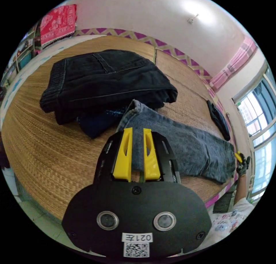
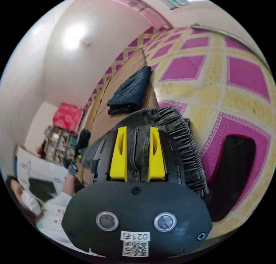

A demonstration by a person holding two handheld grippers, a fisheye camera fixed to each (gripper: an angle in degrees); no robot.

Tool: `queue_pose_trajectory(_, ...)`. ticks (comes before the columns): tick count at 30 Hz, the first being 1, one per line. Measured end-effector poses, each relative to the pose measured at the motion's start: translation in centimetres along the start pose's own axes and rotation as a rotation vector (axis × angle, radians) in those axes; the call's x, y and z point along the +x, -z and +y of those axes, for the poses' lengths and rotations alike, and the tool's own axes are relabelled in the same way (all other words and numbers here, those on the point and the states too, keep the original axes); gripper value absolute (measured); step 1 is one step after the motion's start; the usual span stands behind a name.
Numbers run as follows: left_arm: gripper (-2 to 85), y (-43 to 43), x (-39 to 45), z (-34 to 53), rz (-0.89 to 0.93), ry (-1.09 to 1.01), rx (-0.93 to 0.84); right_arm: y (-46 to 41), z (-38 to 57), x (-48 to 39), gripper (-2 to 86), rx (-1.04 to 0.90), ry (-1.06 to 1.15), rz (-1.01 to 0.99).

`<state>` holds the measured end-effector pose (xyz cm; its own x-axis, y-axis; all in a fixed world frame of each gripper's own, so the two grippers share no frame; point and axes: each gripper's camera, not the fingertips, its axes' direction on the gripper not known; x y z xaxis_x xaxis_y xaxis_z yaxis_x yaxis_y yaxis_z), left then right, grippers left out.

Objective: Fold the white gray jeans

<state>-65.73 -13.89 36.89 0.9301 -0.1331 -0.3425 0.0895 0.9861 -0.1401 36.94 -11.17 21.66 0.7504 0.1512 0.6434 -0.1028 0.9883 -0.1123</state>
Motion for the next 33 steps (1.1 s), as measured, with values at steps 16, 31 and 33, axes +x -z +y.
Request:
queue_pose_trajectory(16, 5.5, -0.2, -2.9, 4.0, 0.131, 0.301, 0.136, -15.7, 12.3, -22.4, 5.5, -0.437, 0.878, 0.155)
queue_pose_trajectory(31, 9.1, -3.6, -3.7, 3.8, 0.38, 0.553, 0.078, -15.9, 11.2, -18.8, 4.2, -0.459, 0.631, 0.031)
queue_pose_trajectory(33, 8.0, -4.3, -3.0, 3.4, 0.391, 0.588, 0.102, -15.8, 11.2, -18.4, 4.4, -0.454, 0.611, 0.017)
